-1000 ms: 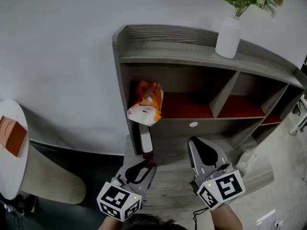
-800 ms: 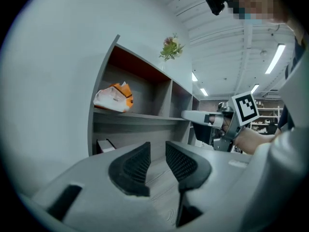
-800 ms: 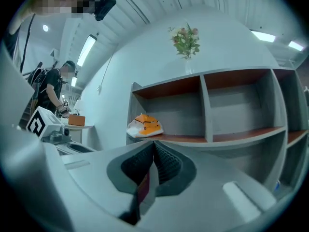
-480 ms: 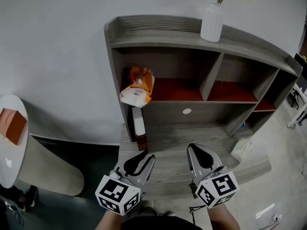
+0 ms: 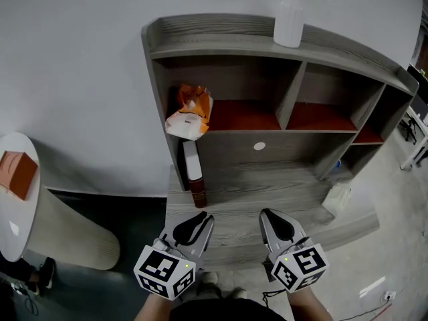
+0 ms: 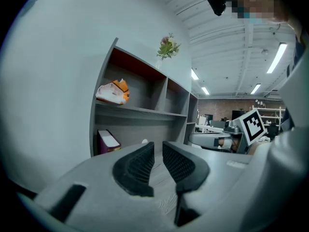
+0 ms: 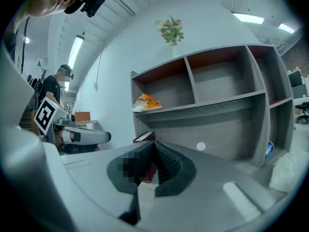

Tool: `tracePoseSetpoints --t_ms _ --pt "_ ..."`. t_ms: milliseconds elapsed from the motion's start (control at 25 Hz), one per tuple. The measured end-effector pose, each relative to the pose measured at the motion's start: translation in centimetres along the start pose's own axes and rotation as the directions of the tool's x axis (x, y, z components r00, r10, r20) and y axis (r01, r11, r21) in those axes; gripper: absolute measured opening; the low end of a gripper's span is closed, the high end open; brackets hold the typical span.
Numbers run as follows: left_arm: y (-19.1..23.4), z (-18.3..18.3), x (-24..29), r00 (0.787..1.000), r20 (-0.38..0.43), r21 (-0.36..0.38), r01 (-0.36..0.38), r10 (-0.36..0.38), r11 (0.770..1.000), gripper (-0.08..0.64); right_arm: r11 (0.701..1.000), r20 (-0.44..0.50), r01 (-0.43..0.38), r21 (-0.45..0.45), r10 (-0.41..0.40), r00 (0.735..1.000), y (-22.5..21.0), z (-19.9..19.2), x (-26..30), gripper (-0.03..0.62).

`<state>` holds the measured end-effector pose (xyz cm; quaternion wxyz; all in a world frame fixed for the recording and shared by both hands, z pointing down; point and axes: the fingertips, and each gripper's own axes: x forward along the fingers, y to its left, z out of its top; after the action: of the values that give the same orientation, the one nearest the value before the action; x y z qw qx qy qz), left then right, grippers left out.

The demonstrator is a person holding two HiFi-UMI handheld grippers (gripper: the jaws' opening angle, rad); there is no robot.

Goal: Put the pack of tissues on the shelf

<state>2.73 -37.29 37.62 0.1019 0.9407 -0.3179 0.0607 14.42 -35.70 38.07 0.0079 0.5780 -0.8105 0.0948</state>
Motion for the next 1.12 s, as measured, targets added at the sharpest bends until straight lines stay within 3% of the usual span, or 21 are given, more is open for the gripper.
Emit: tracePoseSetpoints --t_ms 480,600,1120 --pt "0.6 -2.9 -1.0 0.998 -0.050 -0.034 -0.032 0.030 0.999 -0.008 0.999 -0.100 -0.001 0.035 0.004 0.995 0.6 -4.4 -0.9 -0.003" --pt "0.6 -2.9 -1.2 0.999 -0.034 -0.045 -0.043 0.042 0.998 -0.008 0.999 -0.118 0.007 0.040 -0.002 0.993 0.5 -5.3 -1.1 -0.003" --pt "-1.0 -5.3 -0.9 0.995 -0.096 -0.059 -0.034 0.028 0.998 -0.008 0.998 -0.186 0.038 0.049 -0.028 0.982 -0.6 -7.6 -2.8 -0.003"
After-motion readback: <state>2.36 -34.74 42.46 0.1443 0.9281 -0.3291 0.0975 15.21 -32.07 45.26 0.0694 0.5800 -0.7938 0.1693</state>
